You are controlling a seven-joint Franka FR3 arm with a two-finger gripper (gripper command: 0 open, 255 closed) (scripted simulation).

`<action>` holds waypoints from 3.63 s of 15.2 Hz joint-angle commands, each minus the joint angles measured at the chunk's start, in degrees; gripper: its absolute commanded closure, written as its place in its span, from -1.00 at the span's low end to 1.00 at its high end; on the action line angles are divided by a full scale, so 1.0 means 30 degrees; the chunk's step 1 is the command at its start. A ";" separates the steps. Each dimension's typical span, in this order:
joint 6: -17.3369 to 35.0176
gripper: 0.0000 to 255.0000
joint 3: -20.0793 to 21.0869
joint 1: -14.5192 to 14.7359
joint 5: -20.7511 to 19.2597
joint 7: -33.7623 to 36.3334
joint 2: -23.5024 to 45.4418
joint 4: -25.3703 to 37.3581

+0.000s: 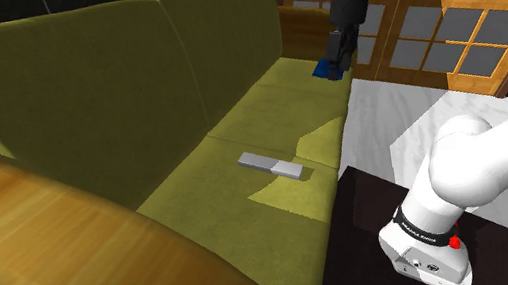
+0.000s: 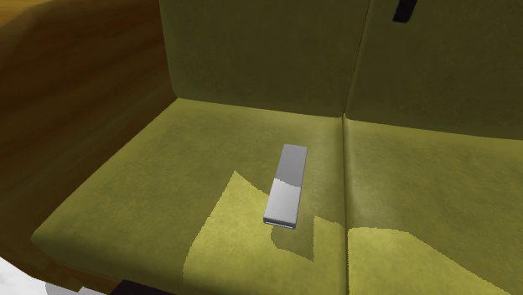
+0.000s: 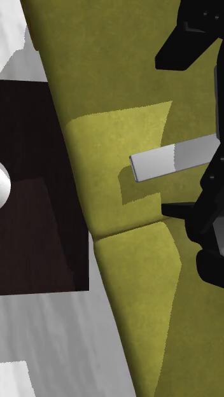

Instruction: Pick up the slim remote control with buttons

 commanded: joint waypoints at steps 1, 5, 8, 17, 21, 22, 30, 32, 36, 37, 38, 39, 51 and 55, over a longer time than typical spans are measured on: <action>0.0000 -1.00 0.0000 0.0000 0.0000 0.0000 0.0000 0.0000; 0.2853 -1.00 0.0362 0.0171 0.0141 0.0223 0.0695 -0.1918; 0.5059 -1.00 0.0631 0.0314 0.0241 0.0387 0.1549 -0.3091; 1.1908 -1.00 0.1434 0.0732 0.0432 0.0914 0.5867 -0.5093; 1.4898 -1.00 0.1778 0.0869 0.0375 0.1219 0.8533 -0.5188; 1.5620 -1.00 0.1861 0.0894 0.0335 0.1309 0.9254 -0.5132; 1.9240 -1.00 0.2143 0.0961 0.0013 0.1745 1.2845 -0.4964; 1.9824 -1.00 0.2147 0.0957 -0.0021 0.1768 1.3315 -0.5080; 2.0236 1.00 0.2140 0.0947 -0.0049 0.1772 1.3665 -0.5143; 2.0226 1.00 0.2139 0.0946 -0.0048 0.1771 1.3661 -0.5138; 2.0223 1.00 0.2140 0.0947 -0.0047 0.1771 1.3653 -0.5142; 2.0222 1.00 0.2137 0.0945 -0.0047 0.1767 1.3654 -0.5141; 1.8531 1.00 0.2138 0.0964 0.0047 0.1721 1.2301 -0.4800; 1.7364 1.00 0.2124 0.0972 0.0092 0.1690 1.1465 -0.4469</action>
